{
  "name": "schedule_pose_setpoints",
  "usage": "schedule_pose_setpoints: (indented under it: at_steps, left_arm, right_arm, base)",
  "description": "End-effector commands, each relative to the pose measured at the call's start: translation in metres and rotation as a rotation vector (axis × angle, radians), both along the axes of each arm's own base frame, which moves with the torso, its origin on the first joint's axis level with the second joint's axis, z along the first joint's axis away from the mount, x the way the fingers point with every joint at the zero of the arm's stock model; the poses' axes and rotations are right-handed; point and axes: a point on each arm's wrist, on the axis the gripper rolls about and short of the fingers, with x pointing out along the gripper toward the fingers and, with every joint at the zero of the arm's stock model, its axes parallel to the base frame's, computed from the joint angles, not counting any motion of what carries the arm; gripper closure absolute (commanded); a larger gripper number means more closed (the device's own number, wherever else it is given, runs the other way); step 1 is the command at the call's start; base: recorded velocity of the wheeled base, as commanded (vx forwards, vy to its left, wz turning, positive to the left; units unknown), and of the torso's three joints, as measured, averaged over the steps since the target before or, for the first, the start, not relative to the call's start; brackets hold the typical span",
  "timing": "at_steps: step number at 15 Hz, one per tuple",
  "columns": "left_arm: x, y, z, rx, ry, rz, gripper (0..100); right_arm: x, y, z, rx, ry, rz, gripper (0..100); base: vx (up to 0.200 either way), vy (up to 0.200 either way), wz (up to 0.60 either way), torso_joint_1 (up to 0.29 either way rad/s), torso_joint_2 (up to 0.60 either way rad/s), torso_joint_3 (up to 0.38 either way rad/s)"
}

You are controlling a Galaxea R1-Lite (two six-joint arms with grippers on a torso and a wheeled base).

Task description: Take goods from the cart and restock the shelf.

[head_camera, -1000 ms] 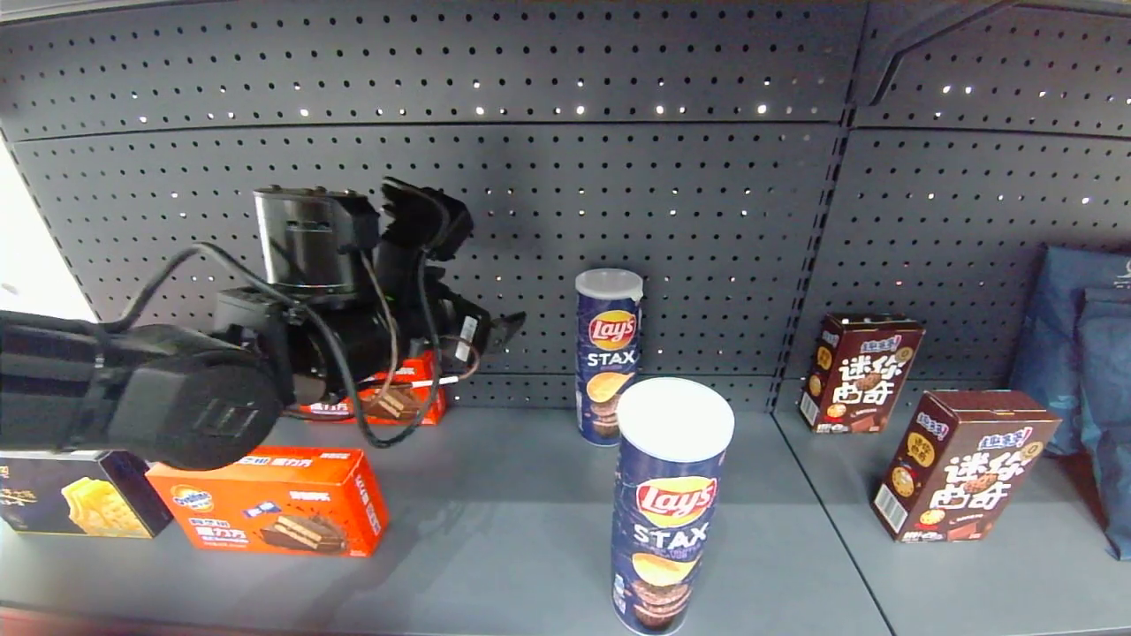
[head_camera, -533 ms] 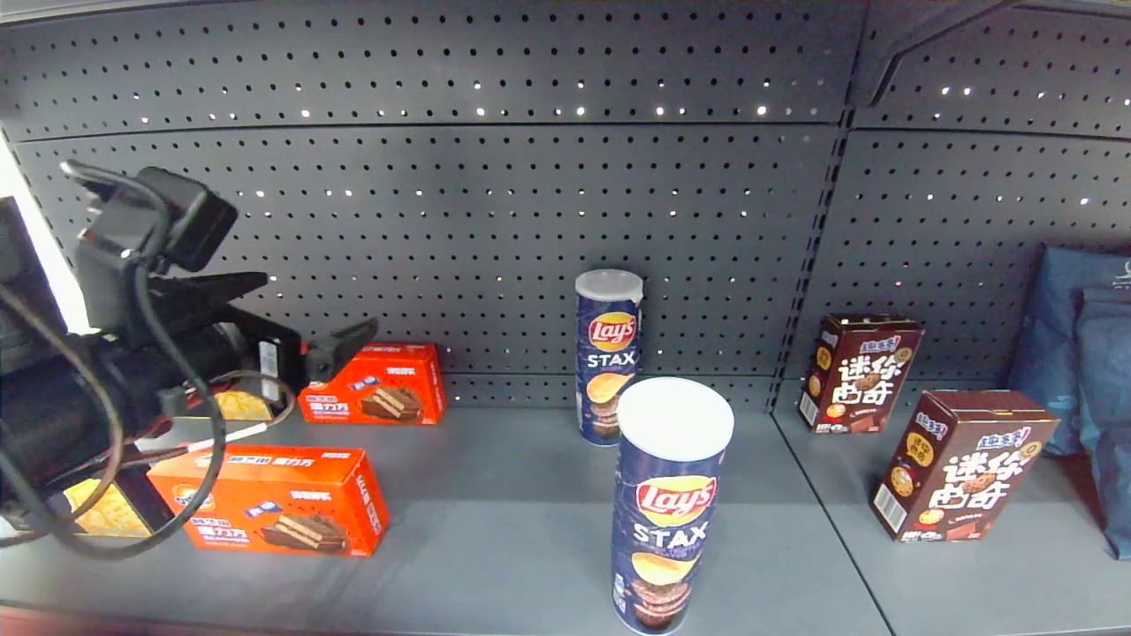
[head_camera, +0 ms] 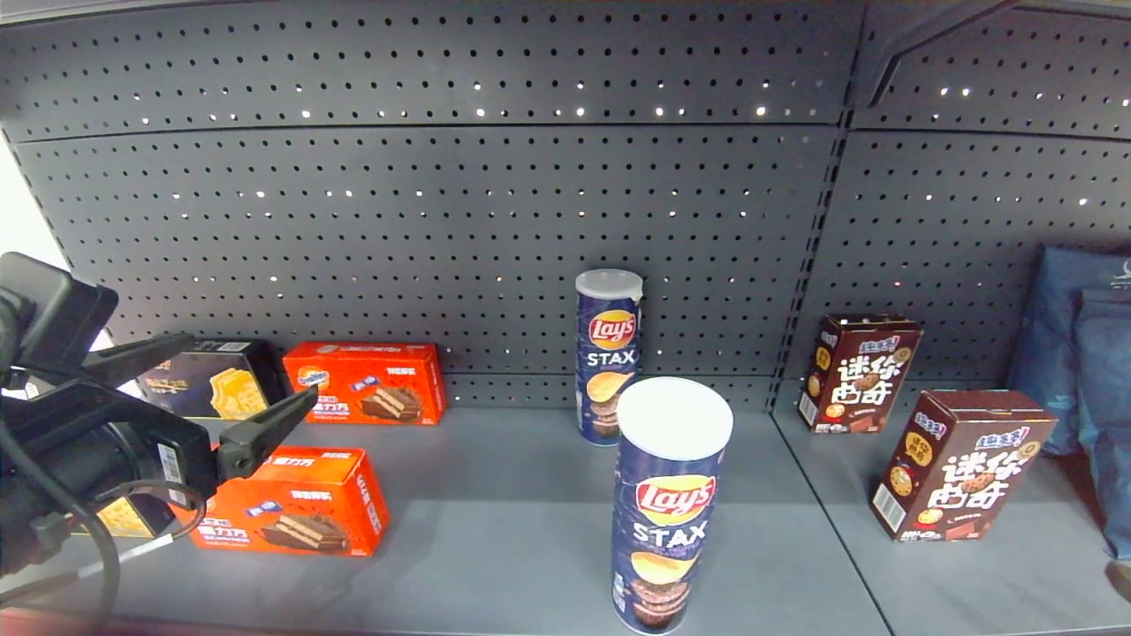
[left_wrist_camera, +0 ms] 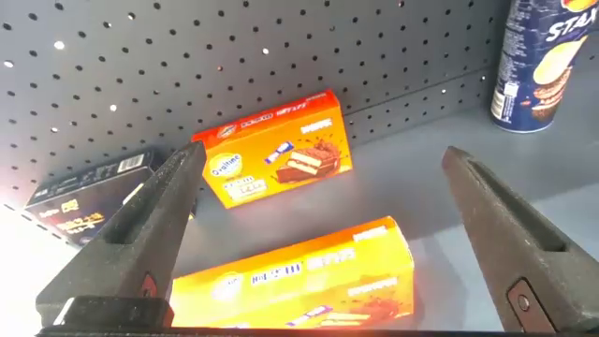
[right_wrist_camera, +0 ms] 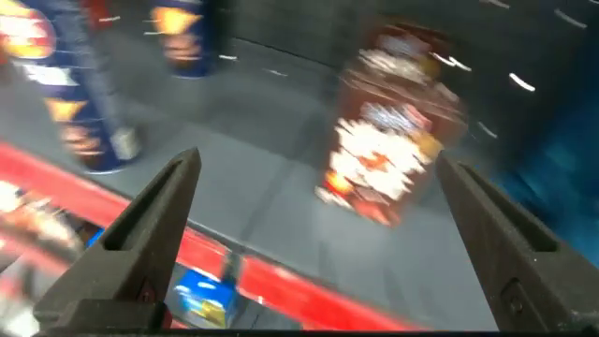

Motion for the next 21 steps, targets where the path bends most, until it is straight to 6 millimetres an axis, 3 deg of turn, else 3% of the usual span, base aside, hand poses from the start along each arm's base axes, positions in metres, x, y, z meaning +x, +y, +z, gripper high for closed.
schedule_pose_setpoints:
  at_steps: [1,3,8,15,21]
  left_arm:
    - [-0.001,0.001,0.001,-0.001,-0.005,0.002,0]
    - [-0.001,0.001,0.000,0.000,-0.003,0.002,0]
    - [0.001,0.000,-0.003,0.003,0.013,0.002,0]
    - [0.007,-0.001,-0.010,0.009,0.036,0.008,0]
    - [0.008,-0.001,-0.011,0.010,0.043,0.004,0]
  right_arm:
    - [0.043,0.035,-0.006,-0.058,0.092,0.166,0]
    - [0.061,0.057,-0.017,-0.088,0.126,0.226,0]
    - [0.072,0.083,-0.046,-0.198,0.273,0.257,0]
    - [0.115,0.123,-0.044,-0.219,0.325,0.248,0]
    - [0.139,0.145,-0.047,-0.231,0.337,0.247,0]
  base:
    - [0.000,0.000,0.00,0.000,0.00,0.000]
    - [0.000,0.000,0.00,0.000,0.00,0.000]
    - [0.000,0.000,0.00,0.000,0.00,0.000]
    - [0.000,0.000,0.00,0.000,0.00,0.000]
    - [0.000,0.000,0.00,0.000,0.00,0.000]
